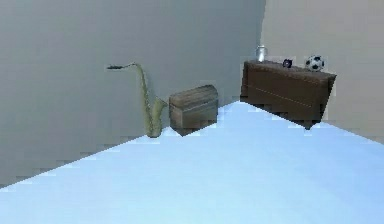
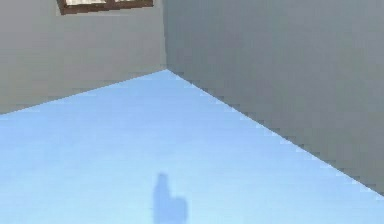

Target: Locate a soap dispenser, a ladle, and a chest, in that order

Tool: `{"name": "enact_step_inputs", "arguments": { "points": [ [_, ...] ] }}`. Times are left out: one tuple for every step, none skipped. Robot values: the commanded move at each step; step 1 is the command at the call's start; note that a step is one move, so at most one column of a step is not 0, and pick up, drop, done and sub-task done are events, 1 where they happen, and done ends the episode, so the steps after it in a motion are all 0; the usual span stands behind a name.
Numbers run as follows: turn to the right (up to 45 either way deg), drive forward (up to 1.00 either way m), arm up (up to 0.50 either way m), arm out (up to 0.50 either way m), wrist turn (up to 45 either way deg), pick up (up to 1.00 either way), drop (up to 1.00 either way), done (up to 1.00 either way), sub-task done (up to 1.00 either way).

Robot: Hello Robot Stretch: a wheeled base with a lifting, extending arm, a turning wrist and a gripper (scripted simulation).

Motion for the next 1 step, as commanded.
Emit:
{"name": "enact_step_inputs", "arguments": {
  "points": [
    [-3.0,0.0,0.0,0.0,0.0,0.0,0.0,0.0,0.0]
  ]
}}
